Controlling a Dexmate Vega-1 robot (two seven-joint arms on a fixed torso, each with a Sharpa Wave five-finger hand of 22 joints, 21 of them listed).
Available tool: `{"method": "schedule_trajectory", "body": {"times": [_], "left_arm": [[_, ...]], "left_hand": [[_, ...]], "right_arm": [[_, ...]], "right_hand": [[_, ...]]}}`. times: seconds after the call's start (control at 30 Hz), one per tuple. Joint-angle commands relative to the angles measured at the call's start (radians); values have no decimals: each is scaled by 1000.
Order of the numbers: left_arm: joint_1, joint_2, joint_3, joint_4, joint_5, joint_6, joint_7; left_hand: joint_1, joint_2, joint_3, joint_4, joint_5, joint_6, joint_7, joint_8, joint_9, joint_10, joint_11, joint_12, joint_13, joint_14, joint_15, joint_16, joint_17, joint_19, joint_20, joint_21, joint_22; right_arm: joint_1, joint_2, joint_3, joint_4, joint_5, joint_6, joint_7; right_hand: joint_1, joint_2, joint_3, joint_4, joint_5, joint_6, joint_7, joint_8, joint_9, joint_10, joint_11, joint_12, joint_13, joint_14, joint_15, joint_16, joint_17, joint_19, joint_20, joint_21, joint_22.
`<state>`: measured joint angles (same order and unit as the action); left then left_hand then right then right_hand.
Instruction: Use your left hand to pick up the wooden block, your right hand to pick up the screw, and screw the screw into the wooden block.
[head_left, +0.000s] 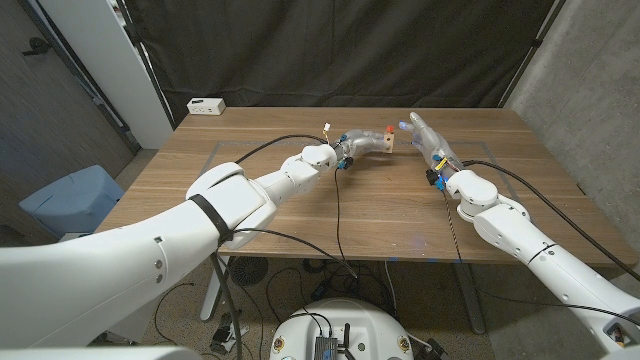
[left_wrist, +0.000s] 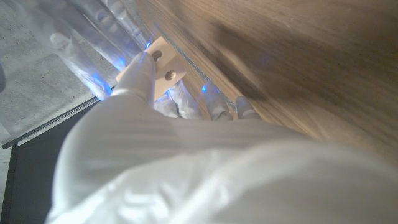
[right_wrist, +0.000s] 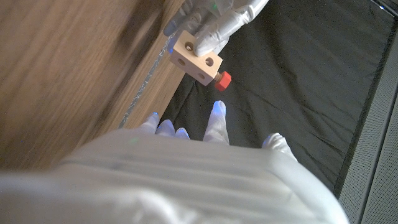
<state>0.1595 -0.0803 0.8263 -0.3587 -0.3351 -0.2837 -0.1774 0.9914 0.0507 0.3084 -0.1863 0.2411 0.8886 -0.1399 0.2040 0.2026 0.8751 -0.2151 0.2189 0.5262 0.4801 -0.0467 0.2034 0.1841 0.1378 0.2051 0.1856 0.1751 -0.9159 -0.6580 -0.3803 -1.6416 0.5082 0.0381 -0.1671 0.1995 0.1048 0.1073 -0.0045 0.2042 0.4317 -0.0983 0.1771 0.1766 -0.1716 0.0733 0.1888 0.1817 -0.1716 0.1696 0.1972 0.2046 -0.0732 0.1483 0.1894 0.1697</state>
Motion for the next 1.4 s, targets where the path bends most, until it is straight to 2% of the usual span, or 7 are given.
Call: {"method": "schedule_trajectory", "body": {"times": [0.03, 0.63, 1.4], "left_arm": [[7, 4, -6, 0, 6, -34, -11], [13, 8, -12, -1, 14, -50, -19], [10, 5, -8, 0, 15, -36, -15]], "left_hand": [[-17, 29, 37, 32, 5, 8, 0, 3, 1, 10, 0, 3, 4, -5, -31, 1, 2, 2, 3, 9, 1], [-17, 28, 37, 32, 5, 9, 1, 3, 1, 11, 0, 3, 3, -5, -29, 1, 1, 1, 3, 8, 1], [-15, 30, 39, 31, 6, 11, 2, 4, 1, 8, 0, 3, 4, -5, -29, 1, 1, 1, 5, 9, 1]], "right_arm": [[14, 17, -2, 41, 14, 18, 16], [40, 37, -23, 80, 17, 36, 48], [36, 41, -36, 60, 14, 35, 51]], "right_hand": [[-8, -6, 5, 2, 5, -7, -2, -2, 3, -86, -3, -1, 0, -167, 1, 4, 0, -9, 2, 2, 4], [-20, -8, 2, 6, 5, -26, -6, -3, 2, -99, -8, -4, 0, -176, 1, 2, 1, -17, 4, 0, 4], [-28, -4, 2, 11, 7, -16, -2, 6, 2, -97, -7, 0, 0, -174, -1, 5, 2, -19, 3, 1, 4]]}}
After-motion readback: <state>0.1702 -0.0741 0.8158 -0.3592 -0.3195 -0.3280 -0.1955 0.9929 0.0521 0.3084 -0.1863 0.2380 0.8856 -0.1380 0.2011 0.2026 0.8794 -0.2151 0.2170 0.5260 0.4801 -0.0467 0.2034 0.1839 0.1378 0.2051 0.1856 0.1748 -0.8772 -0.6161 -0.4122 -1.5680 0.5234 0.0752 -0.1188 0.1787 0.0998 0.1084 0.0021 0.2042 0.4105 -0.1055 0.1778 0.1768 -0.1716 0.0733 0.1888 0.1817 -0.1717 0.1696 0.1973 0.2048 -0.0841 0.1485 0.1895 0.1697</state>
